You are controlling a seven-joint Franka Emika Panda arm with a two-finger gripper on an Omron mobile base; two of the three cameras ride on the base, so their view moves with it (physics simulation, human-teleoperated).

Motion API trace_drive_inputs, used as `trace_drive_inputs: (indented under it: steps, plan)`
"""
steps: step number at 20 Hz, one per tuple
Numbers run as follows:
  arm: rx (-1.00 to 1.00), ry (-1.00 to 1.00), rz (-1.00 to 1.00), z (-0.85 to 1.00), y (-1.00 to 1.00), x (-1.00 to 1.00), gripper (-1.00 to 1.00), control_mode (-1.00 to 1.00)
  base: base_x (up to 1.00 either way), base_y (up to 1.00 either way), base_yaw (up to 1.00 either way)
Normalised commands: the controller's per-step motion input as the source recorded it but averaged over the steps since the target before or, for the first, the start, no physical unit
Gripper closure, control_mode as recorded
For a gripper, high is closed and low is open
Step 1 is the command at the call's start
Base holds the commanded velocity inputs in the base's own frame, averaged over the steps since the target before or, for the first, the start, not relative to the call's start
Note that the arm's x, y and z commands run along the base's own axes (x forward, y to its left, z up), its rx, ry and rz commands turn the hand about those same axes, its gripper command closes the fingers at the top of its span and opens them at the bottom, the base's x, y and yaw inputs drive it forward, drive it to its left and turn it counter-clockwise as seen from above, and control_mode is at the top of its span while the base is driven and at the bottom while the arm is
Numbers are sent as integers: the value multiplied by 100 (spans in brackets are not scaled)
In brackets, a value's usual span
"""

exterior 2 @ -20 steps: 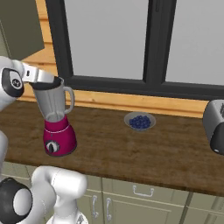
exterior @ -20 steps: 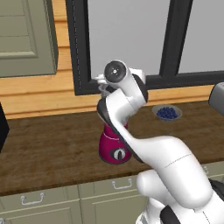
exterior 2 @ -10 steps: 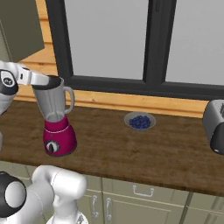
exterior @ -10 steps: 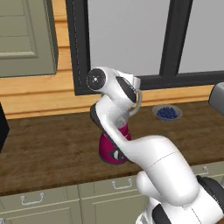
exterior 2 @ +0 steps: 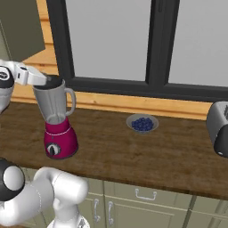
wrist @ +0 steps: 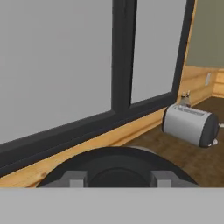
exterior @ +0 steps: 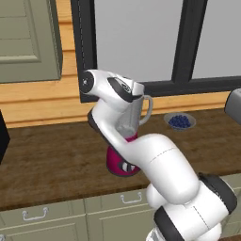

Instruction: Close the lid blender by securely placing the lid on top.

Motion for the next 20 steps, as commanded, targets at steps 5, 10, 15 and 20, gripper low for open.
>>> trace_drive_inputs:
  steps: [5, 10, 15, 20]
  plan:
    - [0, 0, -1, -2, 0, 9, 100, -100, 0, 0, 0]
    - [0, 0, 0, -17, 0, -17, 100, -100, 0, 0, 0]
    - [0, -5, 1, -12, 0, -15, 100, -100, 0, 0, 0]
    - [-3, -7, 0, 0, 1, 0, 100, -100, 0, 0, 0]
